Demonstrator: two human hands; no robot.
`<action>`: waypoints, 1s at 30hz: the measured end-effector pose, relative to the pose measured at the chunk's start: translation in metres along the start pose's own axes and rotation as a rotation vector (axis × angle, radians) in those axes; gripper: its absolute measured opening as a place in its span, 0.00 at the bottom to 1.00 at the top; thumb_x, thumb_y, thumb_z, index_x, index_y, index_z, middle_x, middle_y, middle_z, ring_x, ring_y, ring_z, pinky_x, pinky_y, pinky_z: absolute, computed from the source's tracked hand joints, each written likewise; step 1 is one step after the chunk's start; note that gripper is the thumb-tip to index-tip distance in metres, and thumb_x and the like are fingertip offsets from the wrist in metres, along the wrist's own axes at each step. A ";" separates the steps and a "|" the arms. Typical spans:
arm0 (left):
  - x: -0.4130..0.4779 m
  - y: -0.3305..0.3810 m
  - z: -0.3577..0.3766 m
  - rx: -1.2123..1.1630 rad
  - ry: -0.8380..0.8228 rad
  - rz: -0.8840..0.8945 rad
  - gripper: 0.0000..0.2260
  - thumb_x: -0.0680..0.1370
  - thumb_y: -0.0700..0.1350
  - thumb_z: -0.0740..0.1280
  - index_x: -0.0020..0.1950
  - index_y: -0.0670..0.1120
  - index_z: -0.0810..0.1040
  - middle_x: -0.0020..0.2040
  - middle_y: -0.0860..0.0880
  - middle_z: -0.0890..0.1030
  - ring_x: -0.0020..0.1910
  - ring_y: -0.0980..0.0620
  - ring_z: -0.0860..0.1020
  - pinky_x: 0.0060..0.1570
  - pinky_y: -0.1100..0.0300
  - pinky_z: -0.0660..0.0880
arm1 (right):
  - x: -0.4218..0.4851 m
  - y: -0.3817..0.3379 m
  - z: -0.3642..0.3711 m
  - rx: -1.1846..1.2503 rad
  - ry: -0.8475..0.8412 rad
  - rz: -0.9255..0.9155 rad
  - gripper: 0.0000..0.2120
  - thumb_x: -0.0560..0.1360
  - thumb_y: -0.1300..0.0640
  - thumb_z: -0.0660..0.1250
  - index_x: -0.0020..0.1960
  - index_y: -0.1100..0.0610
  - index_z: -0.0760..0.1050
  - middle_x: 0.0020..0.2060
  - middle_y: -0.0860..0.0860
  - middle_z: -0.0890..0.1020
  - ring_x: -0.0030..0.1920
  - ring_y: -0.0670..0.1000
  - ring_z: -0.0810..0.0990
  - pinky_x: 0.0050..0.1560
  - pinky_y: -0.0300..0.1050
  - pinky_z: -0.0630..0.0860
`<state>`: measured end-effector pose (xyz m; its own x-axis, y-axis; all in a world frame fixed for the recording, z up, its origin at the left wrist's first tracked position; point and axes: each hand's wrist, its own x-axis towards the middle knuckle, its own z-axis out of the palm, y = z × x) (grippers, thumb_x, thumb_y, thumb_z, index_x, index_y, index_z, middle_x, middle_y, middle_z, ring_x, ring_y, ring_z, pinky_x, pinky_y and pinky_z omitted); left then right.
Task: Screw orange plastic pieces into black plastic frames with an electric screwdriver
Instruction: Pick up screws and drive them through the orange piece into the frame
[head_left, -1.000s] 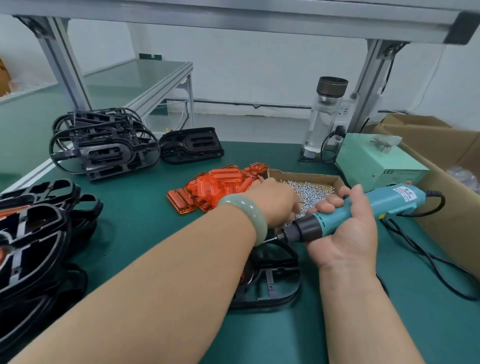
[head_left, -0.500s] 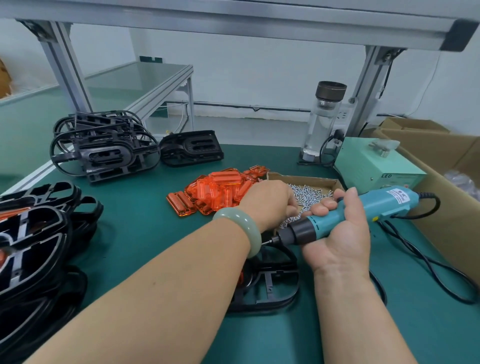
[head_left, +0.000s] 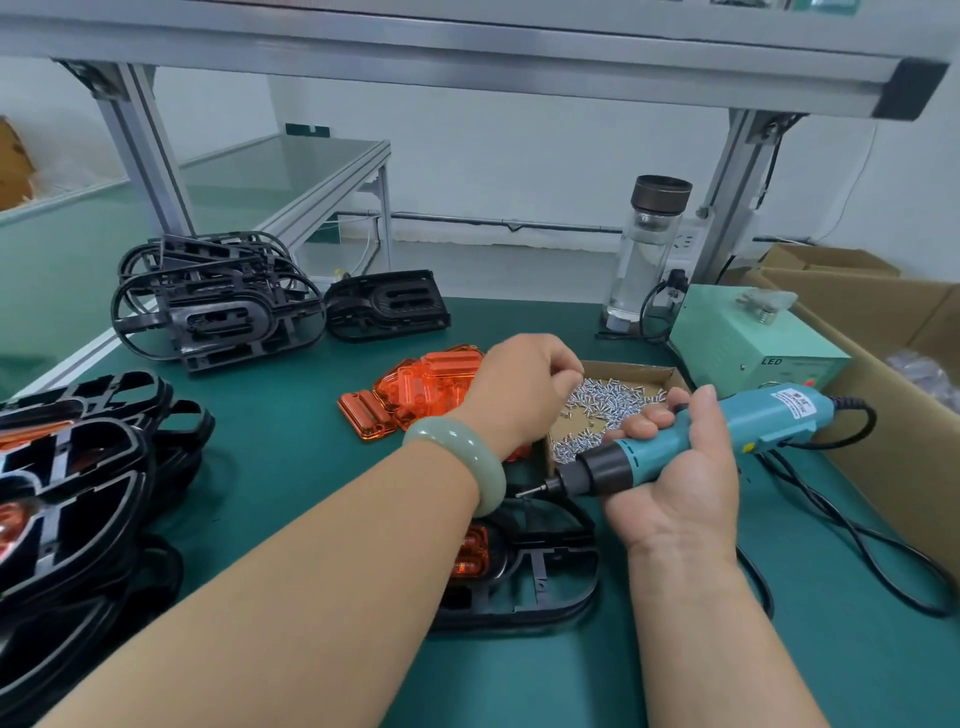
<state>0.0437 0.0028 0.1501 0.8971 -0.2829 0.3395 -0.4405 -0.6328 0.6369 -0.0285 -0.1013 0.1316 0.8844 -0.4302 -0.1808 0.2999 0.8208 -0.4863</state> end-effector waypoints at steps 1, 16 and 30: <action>-0.001 0.001 -0.006 -0.059 0.029 -0.020 0.05 0.76 0.42 0.66 0.48 0.48 0.81 0.37 0.58 0.77 0.40 0.57 0.76 0.45 0.65 0.72 | 0.000 0.000 0.000 -0.004 0.002 0.000 0.10 0.79 0.48 0.64 0.43 0.51 0.69 0.27 0.44 0.71 0.25 0.43 0.69 0.30 0.34 0.69; -0.120 -0.037 -0.068 -0.842 0.383 -0.453 0.11 0.76 0.43 0.68 0.36 0.55 0.83 0.30 0.54 0.79 0.30 0.59 0.78 0.28 0.67 0.74 | -0.010 0.007 0.003 0.106 -0.031 0.032 0.09 0.76 0.49 0.68 0.43 0.52 0.71 0.28 0.45 0.73 0.26 0.43 0.72 0.32 0.35 0.73; -0.145 -0.042 -0.058 -1.143 0.463 -0.487 0.08 0.71 0.34 0.69 0.48 0.43 0.78 0.35 0.47 0.83 0.37 0.52 0.83 0.34 0.66 0.78 | -0.026 0.027 0.010 0.055 -0.082 0.008 0.08 0.78 0.51 0.67 0.45 0.52 0.70 0.29 0.45 0.75 0.27 0.44 0.74 0.34 0.35 0.75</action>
<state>-0.0701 0.1128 0.1143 0.9765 0.2133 -0.0304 -0.0646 0.4244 0.9032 -0.0401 -0.0642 0.1316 0.9125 -0.3932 -0.1126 0.3100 0.8446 -0.4366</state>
